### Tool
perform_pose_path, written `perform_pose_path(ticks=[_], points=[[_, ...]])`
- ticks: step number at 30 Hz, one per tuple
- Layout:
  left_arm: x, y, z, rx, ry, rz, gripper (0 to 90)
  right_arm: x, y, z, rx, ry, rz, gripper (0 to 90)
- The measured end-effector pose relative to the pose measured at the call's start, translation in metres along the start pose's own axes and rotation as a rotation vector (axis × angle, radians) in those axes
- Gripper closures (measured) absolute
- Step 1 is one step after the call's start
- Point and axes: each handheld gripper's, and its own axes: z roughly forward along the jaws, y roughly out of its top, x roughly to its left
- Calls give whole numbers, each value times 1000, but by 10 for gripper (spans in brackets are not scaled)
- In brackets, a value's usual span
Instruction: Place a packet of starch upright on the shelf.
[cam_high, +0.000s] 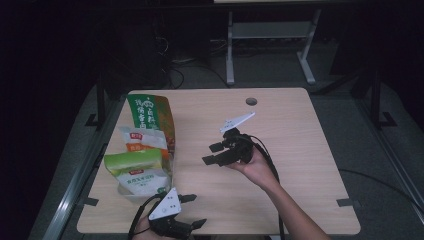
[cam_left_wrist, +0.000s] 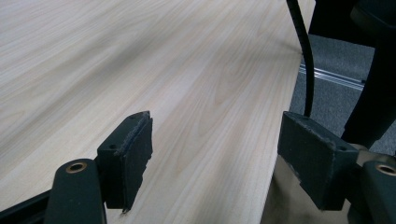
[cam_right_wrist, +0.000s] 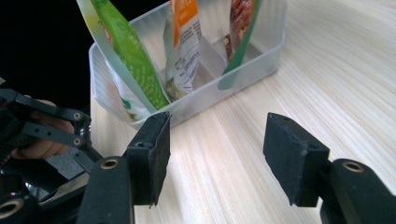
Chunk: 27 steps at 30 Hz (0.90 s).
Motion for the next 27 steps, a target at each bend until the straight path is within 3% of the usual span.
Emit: perform_pose_path(ticks=[27], points=[[2,1,0,7,8,8,261,-23,-65,-44,-4,-80,109,386]])
